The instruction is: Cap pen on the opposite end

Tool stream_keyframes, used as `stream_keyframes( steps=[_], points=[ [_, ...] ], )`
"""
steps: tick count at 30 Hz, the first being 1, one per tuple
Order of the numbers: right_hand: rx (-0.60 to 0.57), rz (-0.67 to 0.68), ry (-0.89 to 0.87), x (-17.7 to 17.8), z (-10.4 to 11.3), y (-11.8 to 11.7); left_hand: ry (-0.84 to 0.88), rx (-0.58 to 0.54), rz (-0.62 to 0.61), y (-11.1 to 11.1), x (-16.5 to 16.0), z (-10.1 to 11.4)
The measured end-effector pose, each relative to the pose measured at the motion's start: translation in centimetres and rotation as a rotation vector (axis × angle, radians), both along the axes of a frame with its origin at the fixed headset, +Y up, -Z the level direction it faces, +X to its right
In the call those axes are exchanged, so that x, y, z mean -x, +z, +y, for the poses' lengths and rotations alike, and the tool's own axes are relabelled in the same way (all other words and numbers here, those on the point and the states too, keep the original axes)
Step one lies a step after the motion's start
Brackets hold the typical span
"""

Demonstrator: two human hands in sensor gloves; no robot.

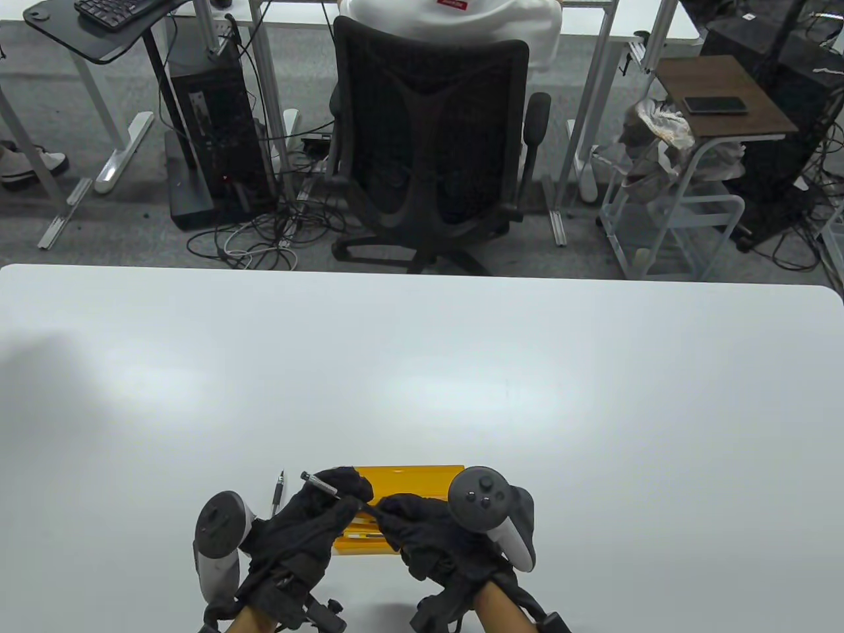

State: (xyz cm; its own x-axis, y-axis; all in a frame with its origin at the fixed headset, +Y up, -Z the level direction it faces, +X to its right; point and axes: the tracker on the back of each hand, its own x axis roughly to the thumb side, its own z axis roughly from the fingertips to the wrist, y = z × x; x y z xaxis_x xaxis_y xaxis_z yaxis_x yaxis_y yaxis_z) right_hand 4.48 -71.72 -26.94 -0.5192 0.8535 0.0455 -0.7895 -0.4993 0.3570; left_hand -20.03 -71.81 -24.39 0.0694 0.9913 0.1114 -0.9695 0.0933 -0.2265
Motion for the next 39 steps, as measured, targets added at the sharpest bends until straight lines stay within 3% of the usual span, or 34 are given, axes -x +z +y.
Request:
stream_keyframes(
  steps=[5,9,10,11,13,18,23,31,39],
  points=[
    [-0.025,-0.012,0.042,0.0,0.7,0.4,-0.128,-0.092,0.115,0.0,0.0,0.4],
    [-0.187,-0.068,0.126,0.8,2.8,0.8,-0.203,-0.140,0.183,-0.5,0.3,1.9],
    [-0.193,-0.078,0.125,0.8,3.1,0.8,-0.186,-0.136,0.201,-0.4,0.6,2.0],
    [-0.214,-0.140,0.207,0.5,3.4,1.0,-0.135,-0.127,0.327,-0.7,1.8,2.2],
    [-0.287,-0.181,0.294,-1.5,3.0,0.9,-0.034,-0.057,0.413,-1.2,4.8,1.9],
    [-0.246,-0.291,0.242,-3.0,2.0,-0.2,-0.377,-0.257,0.365,-0.8,5.3,2.1],
    [-0.292,-0.232,0.286,-2.7,1.9,0.4,-0.492,-0.301,0.283,-0.8,3.8,2.1],
    [-0.290,-0.231,0.223,-2.9,1.9,0.4,-0.954,-0.539,0.175,0.1,1.4,2.8],
    [-0.364,-0.165,0.239,-1.9,2.0,0.9,-1.150,-0.663,0.061,0.6,-1.1,2.9]
  ],
)
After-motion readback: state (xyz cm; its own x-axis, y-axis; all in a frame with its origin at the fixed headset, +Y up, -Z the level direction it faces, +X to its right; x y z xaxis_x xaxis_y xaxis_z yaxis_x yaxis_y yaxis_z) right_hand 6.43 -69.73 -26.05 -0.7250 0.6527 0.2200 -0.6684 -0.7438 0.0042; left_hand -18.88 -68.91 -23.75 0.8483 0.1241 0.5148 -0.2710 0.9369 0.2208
